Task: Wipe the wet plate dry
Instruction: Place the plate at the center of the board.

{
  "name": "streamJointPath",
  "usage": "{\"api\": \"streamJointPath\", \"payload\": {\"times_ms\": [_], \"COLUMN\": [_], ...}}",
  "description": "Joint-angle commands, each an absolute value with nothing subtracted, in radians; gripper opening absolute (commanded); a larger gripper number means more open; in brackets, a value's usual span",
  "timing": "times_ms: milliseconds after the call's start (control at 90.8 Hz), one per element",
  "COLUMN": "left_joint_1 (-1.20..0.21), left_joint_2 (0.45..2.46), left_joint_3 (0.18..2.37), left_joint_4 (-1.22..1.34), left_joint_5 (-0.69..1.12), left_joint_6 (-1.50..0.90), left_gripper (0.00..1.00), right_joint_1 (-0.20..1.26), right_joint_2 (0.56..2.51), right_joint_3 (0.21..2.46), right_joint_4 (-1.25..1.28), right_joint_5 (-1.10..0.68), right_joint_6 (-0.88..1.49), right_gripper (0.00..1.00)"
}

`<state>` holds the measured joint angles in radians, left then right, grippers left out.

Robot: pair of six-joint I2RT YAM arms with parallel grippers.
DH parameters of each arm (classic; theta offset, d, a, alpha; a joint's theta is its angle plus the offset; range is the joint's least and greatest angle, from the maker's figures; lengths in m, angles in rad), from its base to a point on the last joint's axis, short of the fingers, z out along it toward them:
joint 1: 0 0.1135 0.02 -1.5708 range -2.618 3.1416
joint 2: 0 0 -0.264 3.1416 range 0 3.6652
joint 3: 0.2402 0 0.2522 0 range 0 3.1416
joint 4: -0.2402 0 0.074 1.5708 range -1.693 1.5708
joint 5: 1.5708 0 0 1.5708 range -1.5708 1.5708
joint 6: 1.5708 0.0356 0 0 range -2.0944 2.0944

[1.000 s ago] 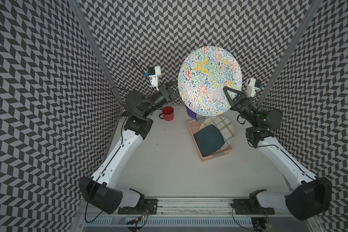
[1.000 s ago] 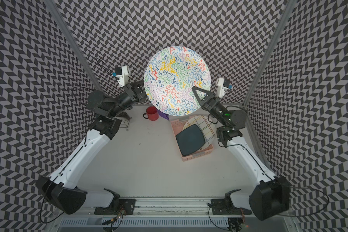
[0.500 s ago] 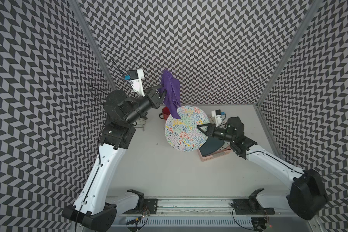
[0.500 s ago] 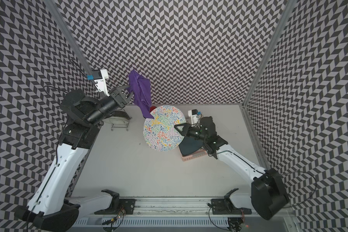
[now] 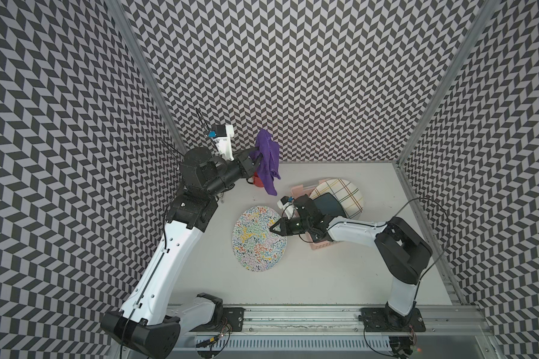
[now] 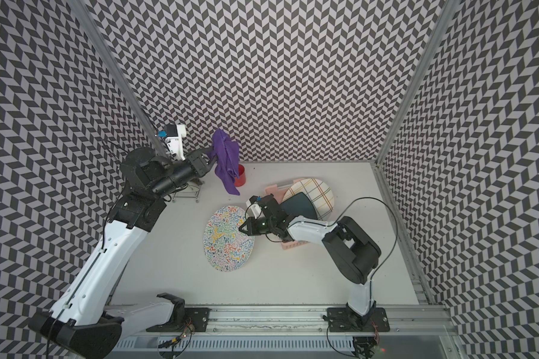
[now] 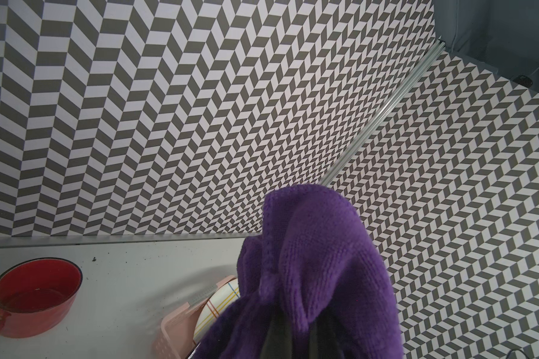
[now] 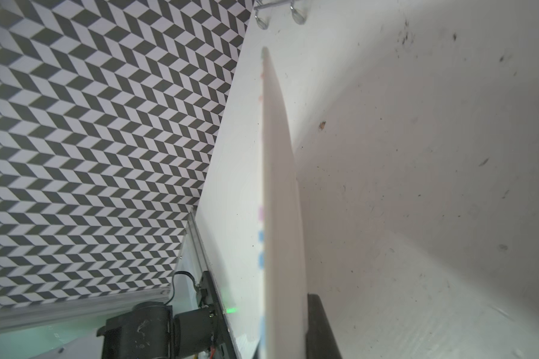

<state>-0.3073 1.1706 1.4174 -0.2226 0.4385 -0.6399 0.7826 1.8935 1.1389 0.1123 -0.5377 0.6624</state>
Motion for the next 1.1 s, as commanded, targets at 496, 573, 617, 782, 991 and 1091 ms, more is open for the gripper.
{"api": "streamJointPath", "payload": {"times_ms": [496,573,617,782,991,1091], "left_joint_1": [-0.307,-0.307,-0.307,-0.307,-0.316,-0.349], "left_joint_2": [1.129,1.136,1.138,1.148,1.159,1.181], "left_joint_3": [1.401,1.412,1.417,1.415,1.309,1.236], "left_joint_4": [-0.277,-0.282,-0.284,-0.285,-0.257,-0.218], "left_joint_5": [0.387,0.386,0.384,0.377,0.385,0.402], "left_joint_6": [-0.589,-0.585,-0.582,-0.571,-0.588,-0.561], "left_gripper": [0.0,0.0,0.0,0.0,0.0,0.0], "right_joint_1": [0.787,0.781,0.774,0.645,0.216,0.056], "right_joint_2": [1.811,1.725,1.677,1.51,1.364,1.383], "right_joint_3": [1.221,1.221,1.221,1.194,1.123,1.133], "right_joint_4": [-0.15,-0.149,-0.152,-0.153,-0.213,-0.284], "right_joint_5": [-0.216,-0.211,-0.206,-0.203,-0.308,-0.367], "right_joint_6": [0.478,0.468,0.468,0.506,0.453,0.415], "right_gripper": [0.71,0.77,0.8,0.79,0.71,0.7]}}
